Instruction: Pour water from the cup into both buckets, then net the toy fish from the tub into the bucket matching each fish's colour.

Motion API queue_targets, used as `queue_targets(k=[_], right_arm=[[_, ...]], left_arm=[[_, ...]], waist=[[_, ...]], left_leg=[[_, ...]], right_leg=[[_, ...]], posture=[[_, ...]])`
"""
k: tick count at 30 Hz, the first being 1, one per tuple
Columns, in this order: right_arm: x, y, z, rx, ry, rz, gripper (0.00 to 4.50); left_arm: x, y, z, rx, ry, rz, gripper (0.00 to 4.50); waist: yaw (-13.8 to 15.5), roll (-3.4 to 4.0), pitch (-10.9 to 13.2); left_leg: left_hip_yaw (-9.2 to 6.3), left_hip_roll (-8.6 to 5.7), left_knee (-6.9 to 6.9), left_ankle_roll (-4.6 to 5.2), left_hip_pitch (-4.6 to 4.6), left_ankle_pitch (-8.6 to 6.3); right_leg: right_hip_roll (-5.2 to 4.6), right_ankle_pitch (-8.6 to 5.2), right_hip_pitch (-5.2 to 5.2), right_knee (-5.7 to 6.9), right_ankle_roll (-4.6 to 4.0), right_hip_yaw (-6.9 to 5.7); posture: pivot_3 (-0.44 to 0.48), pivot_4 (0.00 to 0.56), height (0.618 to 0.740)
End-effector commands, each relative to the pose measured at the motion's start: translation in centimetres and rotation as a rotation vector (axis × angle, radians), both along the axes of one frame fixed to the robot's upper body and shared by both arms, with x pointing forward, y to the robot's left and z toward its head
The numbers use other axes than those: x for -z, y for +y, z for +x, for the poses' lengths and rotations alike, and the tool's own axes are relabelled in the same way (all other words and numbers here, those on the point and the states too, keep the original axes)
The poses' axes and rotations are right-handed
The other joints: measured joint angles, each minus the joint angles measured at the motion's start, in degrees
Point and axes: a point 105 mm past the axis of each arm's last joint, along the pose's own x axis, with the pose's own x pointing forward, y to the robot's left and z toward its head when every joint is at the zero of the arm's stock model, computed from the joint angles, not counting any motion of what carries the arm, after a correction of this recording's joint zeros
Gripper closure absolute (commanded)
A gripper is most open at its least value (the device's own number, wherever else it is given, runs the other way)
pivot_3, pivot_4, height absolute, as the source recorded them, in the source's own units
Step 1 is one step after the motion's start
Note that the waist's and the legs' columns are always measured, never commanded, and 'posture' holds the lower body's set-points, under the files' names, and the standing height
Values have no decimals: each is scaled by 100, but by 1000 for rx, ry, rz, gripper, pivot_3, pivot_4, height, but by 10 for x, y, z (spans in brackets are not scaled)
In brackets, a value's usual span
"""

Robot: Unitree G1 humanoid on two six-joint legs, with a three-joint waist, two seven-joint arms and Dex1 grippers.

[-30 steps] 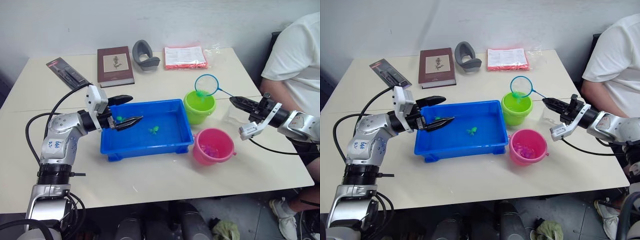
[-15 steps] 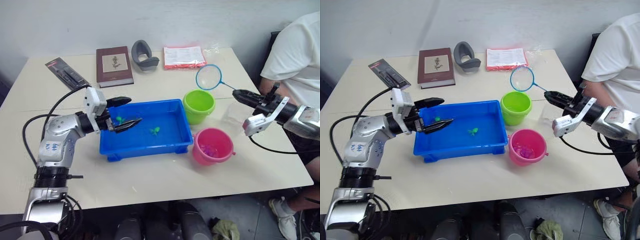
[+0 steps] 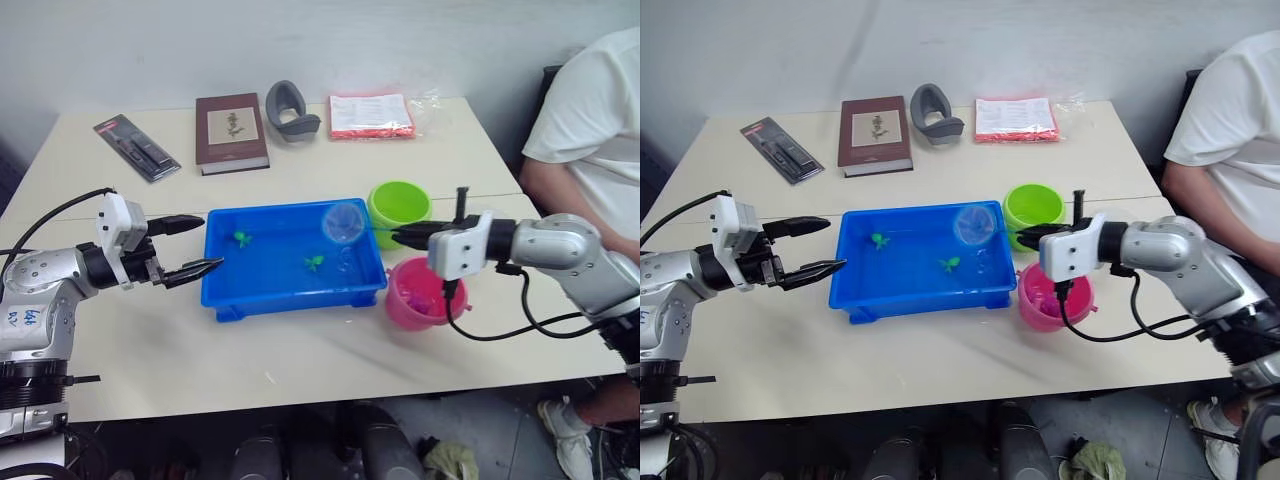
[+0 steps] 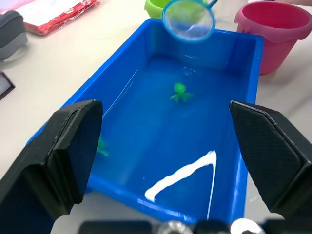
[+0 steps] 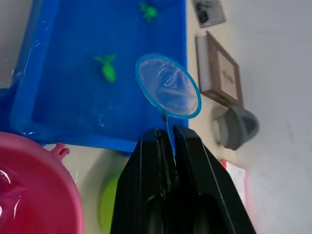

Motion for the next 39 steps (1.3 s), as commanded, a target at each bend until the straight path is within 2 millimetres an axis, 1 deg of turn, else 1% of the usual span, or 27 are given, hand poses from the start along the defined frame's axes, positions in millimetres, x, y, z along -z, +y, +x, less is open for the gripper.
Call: queue_targets(k=[1, 7, 9, 11, 14, 16, 19, 25, 38, 39], right_arm=[[-3, -1, 10, -1, -83, -107, 4500], [9, 9, 29, -2, -147, -208, 4500], [5, 19, 33, -53, -198, -242, 4500], [4, 23, 36, -81, -227, -288, 4500], [19, 22, 38, -101, -192, -352, 4500], [29, 25, 35, -136, -175, -373, 4500], [36, 31, 29, -191, -166, -380, 4500], [29, 41, 16, -297, -199, -299, 4500], [30, 56, -8, -419, -201, -240, 4500], [28, 59, -14, -459, -213, -227, 4500]], left_arm=[[-10, -3, -6, 14, -40, 4, 41], [-8, -6, -6, 10, -36, 5, 41], [-8, -5, -7, 8, -35, 5, 41], [-8, -4, -7, 5, -33, 8, 41], [-7, -4, -7, 0, -32, 11, 41], [-7, -4, -7, -2, -32, 13, 41], [-7, -2, -10, -10, -29, 15, 41], [-6, 5, -15, -33, -20, 22, 41], [-6, 4, -17, -38, -14, 20, 41], [-6, 4, -17, -39, -14, 20, 41]], waist=[[-5, 0, 0], [-33, -1, 0], [-59, -1, 0], [-79, -1, 0], [-75, -1, 0], [-70, -1, 0], [-68, -1, -1], [-68, -1, 0], [-67, -1, 0], [-66, -1, 0]], left_leg=[[0, -2, 1, 3, -1, -2], [6, -5, 1, 5, -4, -6], [8, -4, 0, 2, -3, -6], [11, -2, 0, -1, 0, -5], [9, 0, -1, -4, 0, -5], [10, 1, -1, -4, 0, -5], [12, -2, 0, -3, 2, -6], [10, 0, 1, -3, 2, -5], [9, 2, 0, -4, 3, -6], [9, 2, 0, -4, 3, -6]], right_leg=[[-2, 0, 0, -2, 0, -1], [-2, 0, -4, -1, 1, 2], [1, 0, -5, 1, 0, 3], [3, 0, -6, 3, -1, 5], [5, -2, -6, 3, -3, 4], [4, -2, -6, 3, -4, 4], [2, -2, -5, 5, -3, 7], [3, -2, -5, 5, -3, 5], [4, -2, -4, 5, -4, 5], [4, -2, -5, 5, -4, 5]], posture=[[0, 150, 740], [0, 150, 740], [0, 150, 740], [0, 150, 740], [0, 150, 740], [0, 150, 740], [0, 150, 740], [0, 150, 740], [0, 150, 740], [0, 150, 740]])
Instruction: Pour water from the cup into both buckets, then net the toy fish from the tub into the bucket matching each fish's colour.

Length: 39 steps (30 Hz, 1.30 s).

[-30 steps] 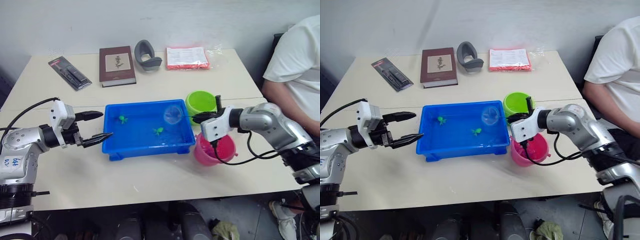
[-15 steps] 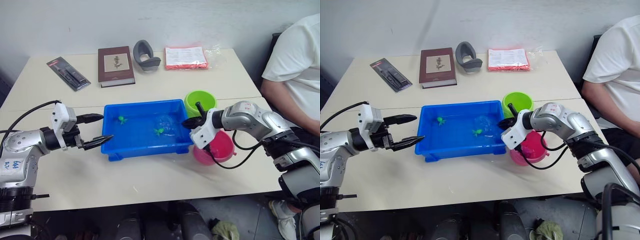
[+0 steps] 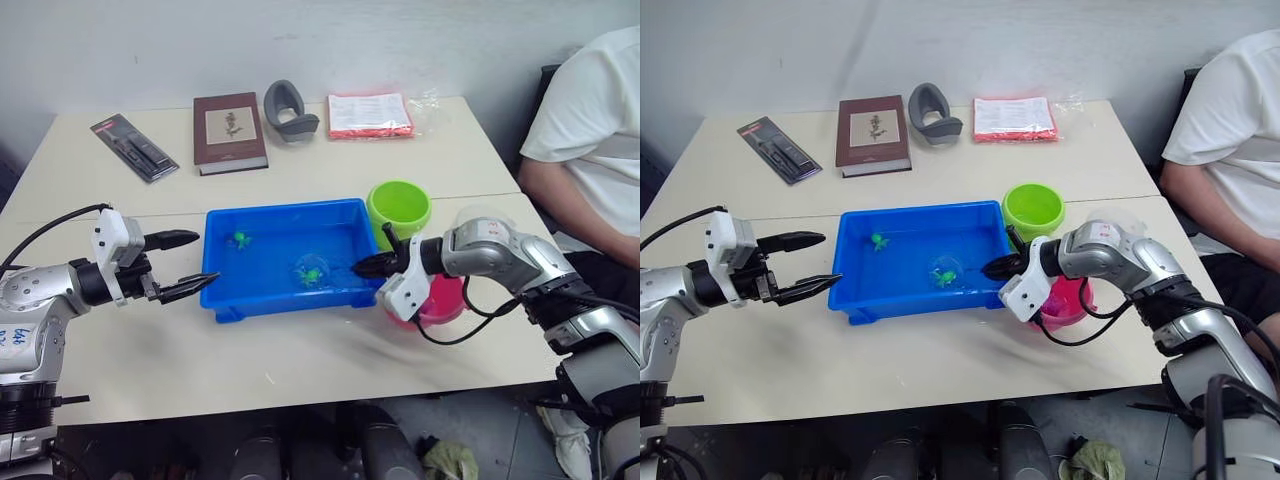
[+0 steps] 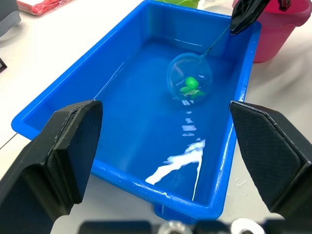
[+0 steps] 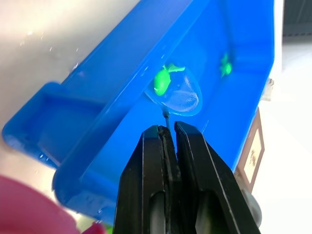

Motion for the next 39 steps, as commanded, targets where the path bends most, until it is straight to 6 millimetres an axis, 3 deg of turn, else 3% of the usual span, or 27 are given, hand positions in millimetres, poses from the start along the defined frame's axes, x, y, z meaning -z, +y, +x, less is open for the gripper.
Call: queue_targets(k=[1, 10, 19, 28, 33, 39], right_arm=[[-17, 9, -14, -115, -40, 66, 4500], [-12, 9, -24, -179, -6, 46, 4500], [-15, 6, -22, -138, 47, 103, 4500], [-42, 7, -12, -61, 70, 261, 4500], [-67, 10, -14, -56, 100, 391, 4500], [-80, 4, -16, -21, 145, 455, 4500]], left_arm=[[-12, 1, -4, 2, -45, 0, 41], [-10, 0, -3, -1, -48, -6, 41], [-10, -2, -1, -1, -53, -10, 41], [-8, -3, 0, -1, -58, -10, 41], [-8, -3, 1, -1, -64, -9, 41], [-11, -4, 3, 7, -80, -10, 41]], waist=[[2, 0, 0], [7, 0, 0], [10, 0, 0], [17, 0, 0], [23, 0, 0], [37, 0, 0]], left_leg=[[0, 0, 0, 0, 0, 0], [0, 0, 0, 0, 0, 0], [0, 0, 0, 0, 0, 0], [-1, 1, 0, 0, 0, 0], [-1, 1, 0, 0, 0, 0], [-4, 1, 0, 1, -1, -1]], right_leg=[[0, 0, 0, 0, 0, 0], [0, 0, 0, -1, 0, 0], [-1, 0, 0, -1, 0, 0], [-1, 0, 1, -1, 0, -1], [-1, 0, 1, 0, 0, -1], [-2, 0, 1, -1, 0, -3]], posture=[[0, 150, 740], [0, 150, 740], [0, 150, 740], [0, 150, 740], [0, 150, 740], [0, 150, 740]])
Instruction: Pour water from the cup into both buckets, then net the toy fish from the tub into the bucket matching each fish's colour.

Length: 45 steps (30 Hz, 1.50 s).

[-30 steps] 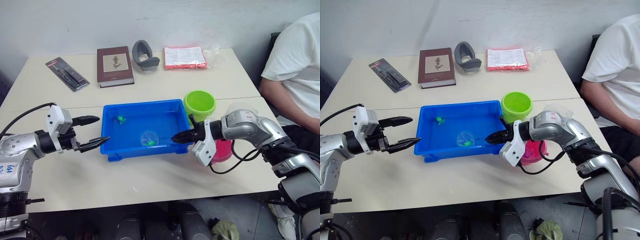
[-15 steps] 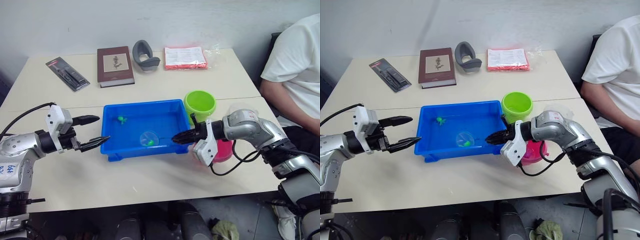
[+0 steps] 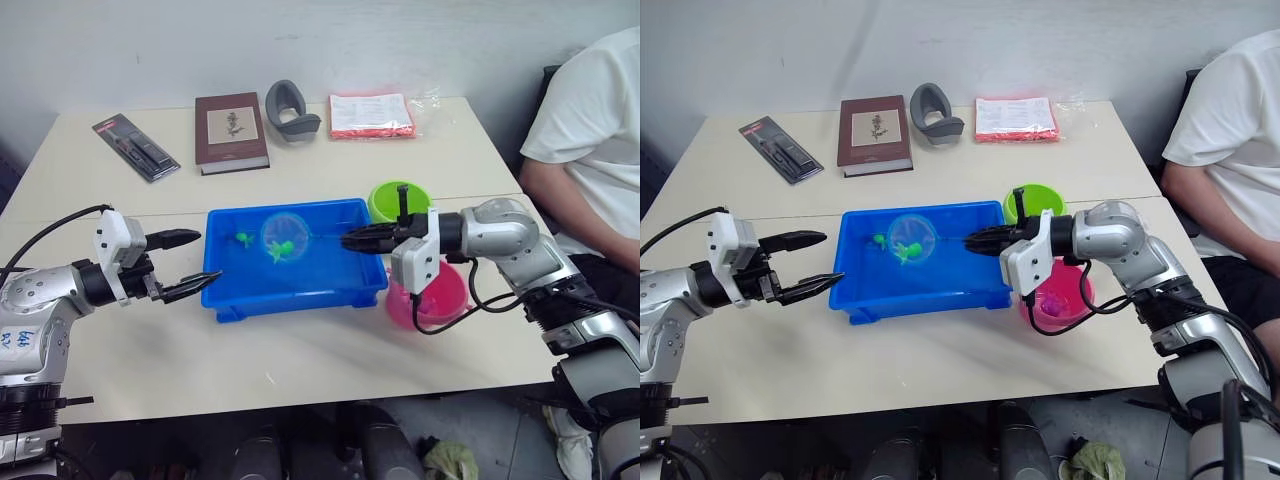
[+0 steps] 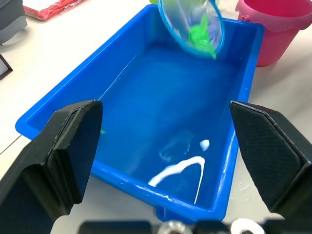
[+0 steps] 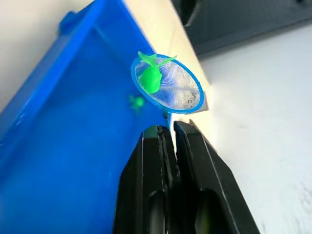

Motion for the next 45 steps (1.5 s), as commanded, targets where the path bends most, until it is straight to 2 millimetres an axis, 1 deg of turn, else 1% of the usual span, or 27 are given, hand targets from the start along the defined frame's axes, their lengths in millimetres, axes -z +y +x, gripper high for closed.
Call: queue_targets(k=[1, 4, 6, 8, 12, 15, 17, 23, 28, 31, 33, 34, 36, 38, 41, 43, 45], right_arm=[[-21, -8, -4, 23, 50, 107, 4500], [-30, -23, -7, 74, 179, 191, 4500], [-35, -33, -7, 119, 228, 221, 4500], [-38, -44, -7, 160, 245, 238, 4500], [-38, -74, -1, 294, 276, 265, 4500], [-38, -91, 5, 369, 253, 267, 4500], [-33, -102, 9, 409, 245, 239, 4500], [-22, -133, 30, 551, 119, 156, 4500], [-21, -145, 43, 615, -10, 111, 4500], [-23, -153, 50, 651, -144, 36, 4500], [-21, -154, 51, 629, -254, -64, 4500], [-25, -153, 51, 612, -366, -126, 4500], [-29, -156, 54, 613, -485, -177, 4500], [-28, -161, 58, 624, -523, -200, 4500], [-23, -165, 54, 580, -631, -236, 4500], [-22, -164, 51, 543, -677, -228, 4500], [-15, -163, 49, 508, -698, -232, 4500]], left_arm=[[-12, -3, 1, 13, -60, -4, 41], [-17, -8, 4, 24, -80, -32, 41], [-21, -12, 5, 29, -90, -51, 41], [-24, -14, 6, 35, -96, -67, 41], [-31, -21, 10, 52, -110, -97, 41], [-32, -27, 14, 67, -112, -98, 41], [-31, -32, 17, 82, -111, -100, 41], [-32, -36, 27, 64, -124, -132, 41], [-28, -49, 25, 107, -113, -122, 41], [-27, -55, 23, 123, -110, -130, 41], [-26, -58, 23, 128, -109, -135, 41], [-26, -59, 23, 129, -110, -137, 41], [-26, -60, 24, 129, -113, -139, 41], [-27, -60, 24, 128, -115, -140, 41], [-28, -60, 26, 125, -120, -143, 41], [-28, -60, 26, 123, -121, -144, 41], [-28, -61, 27, 124, -122, -145, 41]], waist=[[4, 0, 0], [33, 0, 0], [33, 0, 0], [28, 0, 0], [28, 0, 0], [13, 0, 0], [16, 0, 0], [7, 0, 0], [2, 0, 0], [3, 0, 0], [1, 1, 1], [1, 1, 1], [-2, 3, 2], [-7, 3, 2], [-9, 3, 2], [-9, 3, 2], [-15, 2, 2]], left_leg=[[-1, 0, 0, 0, 0, 0], [-3, -1, 0, 1, -2, -1], [-6, -2, 2, 4, -4, -2], [-6, -5, 3, 6, -2, -3], [-8, -4, 0, 5, -2, -3], [-4, -5, 1, 5, -2, -3], [-1, -6, 0, 4, 2, -3], [3, -6, 0, 3, 2, -2], [6, -6, -1, -1, 2, 0], [6, -6, 0, -2, 2, 1], [7, -6, -1, -3, 2, 1], [9, -7, -2, -3, 2, 1], [10, -7, -2, -5, 1, 1], [12, -6, -3, -10, 1, 0], [16, -4, -4, -14, 3, 1], [17, -3, -5, -15, 2, 2], [23, -3, -5, -15, 3, 2]], right_leg=[[0, 0, 1, 0, 0, -1], [-2, 0, 1, 0, 0, -2], [-5, 0, 2, -1, 1, -5], [-6, 1, 4, -1, 2, -5], [-4, 1, 4, -3, 2, -8], [-4, 1, 4, -3, 2, -5], [-2, 1, 5, -2, 2, -3], [1, 1, 4, -3, 3, 0], [1, 1, 2, -1, 3, 4], [1, 1, 1, -1, 2, 5], [0, 1, 1, -2, 2, 7], [0, 1, -1, -2, 2, 10], [1, 1, -3, -1, 2, 13], [2, 1, -6, -1, 2, 17], [7, 1, -6, -2, 2, 21], [7, 0, -8, -2, 1, 22], [8, 0, -8, -2, 2, 28]], posture=[[0, 150, 740], [0, 150, 740], [0, 150, 740], [0, 150, 740], [0, 150, 740], [0, 150, 740], [0, 150, 740], [0, 150, 740], [0, 150, 740], [0, 150, 740], [0, 150, 740], [0, 150, 740], [0, 150, 740], [0, 150, 740], [0, 150, 740], [0, 150, 740], [0, 150, 740]])
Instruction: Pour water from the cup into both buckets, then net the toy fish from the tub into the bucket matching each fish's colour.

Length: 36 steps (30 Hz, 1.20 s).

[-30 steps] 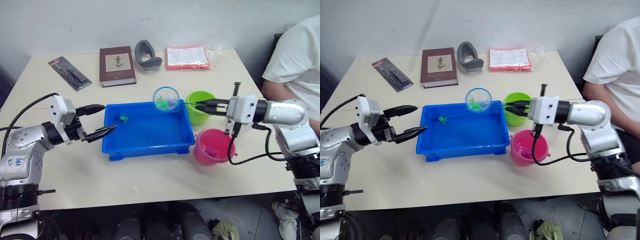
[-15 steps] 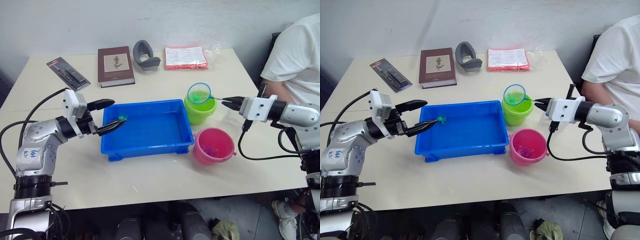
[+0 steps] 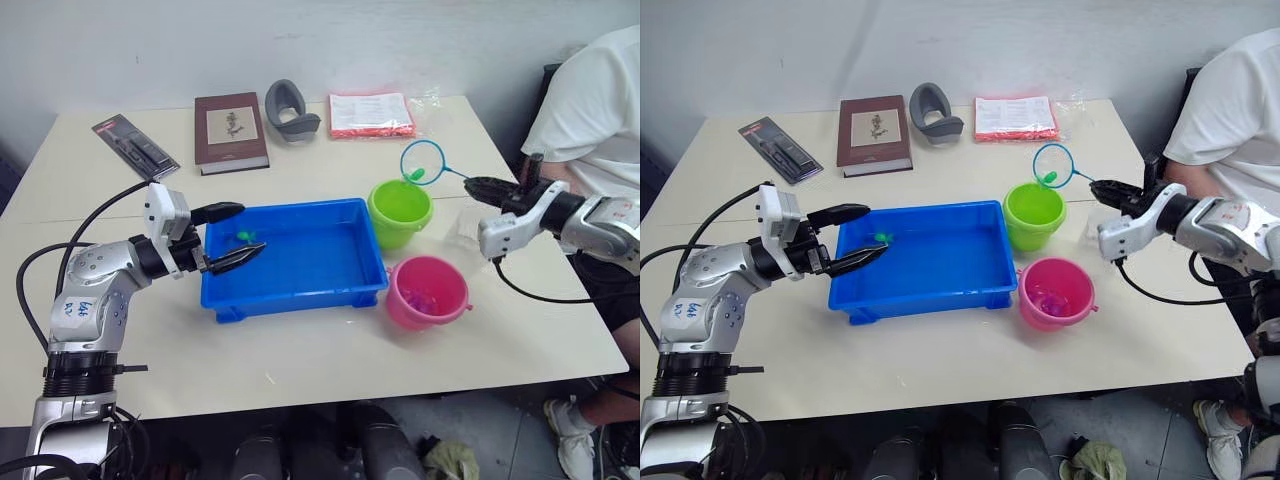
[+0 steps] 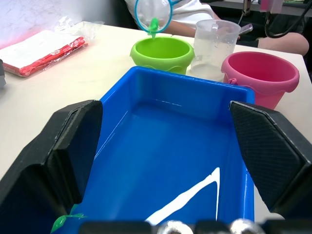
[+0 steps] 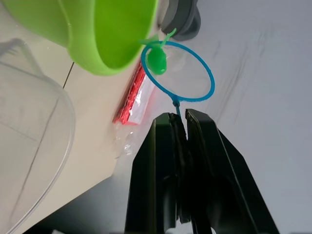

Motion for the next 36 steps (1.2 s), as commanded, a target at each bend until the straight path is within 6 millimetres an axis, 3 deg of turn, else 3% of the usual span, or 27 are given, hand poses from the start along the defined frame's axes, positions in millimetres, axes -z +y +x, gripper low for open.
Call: queue_targets(k=[1, 6, 8, 13, 15, 19, 21, 24, 26, 29, 32, 36], right_arm=[[-5, -2, -6, -52, -73, -16, 4500], [1, -4, -9, -84, -108, -44, 4500], [-6, -10, -5, -55, -135, -29, 4500], [2, 3, -12, -150, -111, -57, 4500], [-8, -3, -7, -112, -165, -36, 4500], [5, 3, -10, -147, -110, -62, 4500], [-5, -6, -4, -92, -159, -44, 4500], [12, 2, -13, -162, -92, -83, 4500], [2, -7, -6, -104, -143, -58, 4500], [12, -2, -11, -152, -109, -79, 4500], [1, -12, -3, -77, -156, -53, 4500], [-2, -7, -4, -98, -167, -50, 4500]], left_arm=[[-11, -5, -1, 13, -54, 1, 41], [-12, -6, 0, 17, -57, -2, 41], [-12, -7, 0, 19, -57, -1, 41], [-12, -9, 1, 27, -53, -1, 41], [-12, -9, 1, 26, -55, -2, 41], [-10, -10, 1, 28, -49, -2, 41], [-10, -9, 1, 25, -50, -1, 41], [-10, -9, 0, 25, -49, -1, 41], [-10, -9, 0, 25, -49, 0, 41], [-10, -9, 0, 28, -47, 2, 41], [-10, -9, 1, 27, -49, 1, 41], [-11, -9, 1, 26, -51, 1, 41]], waist=[[-3, 0, 0], [-11, 0, 0], [-12, 0, 0], [-27, 0, 0], [-26, 0, 0], [-35, 0, 0], [-35, 0, 0], [-35, 1, 0], [-40, 1, 0], [-45, 1, 0], [-59, 1, 0], [-113, 1, 0]], left_leg=[[1, 1, 0, 0, 1, 0], [23, 4, -2, -2, 3, 1], [30, 7, -3, -3, 3, 1], [39, 12, -3, -8, 3, 1], [39, 16, -3, -11, 3, 1], [43, 19, -3, -12, 4, 1], [43, 24, -3, -16, 5, 0], [45, 27, -4, -18, 5, 0], [45, 32, -4, -21, 5, -1], [48, 40, -4, -27, 7, -2], [49, 45, -4, -36, 11, -2], [55, 48, -6, -38, 13, -1]], right_leg=[[1, 0, 0, 0, 0, 1], [7, 0, 0, 0, 1, 7], [9, 0, 0, -2, 1, 6], [16, 0, 0, -3, 1, 9], [19, 0, 0, -4, 1, 10], [22, 0, 0, -5, 1, 12], [28, 0, 0, -5, 0, 14], [33, 0, 0, -6, 0, 20], [42, 0, 0, -8, 0, 25], [63, 0, 0, -9, 0, 47], [74, 0, -1, -9, -1, 55], [77, 0, -1, -8, -2, 57]], posture=[[0, 150, 740], [0, 150, 740], [0, 150, 740], [0, 150, 740], [0, 150, 740], [0, 150, 740], [0, 150, 740], [0, 150, 740], [0, 150, 740], [0, 150, 740], [0, 150, 740], [0, 150, 740]])
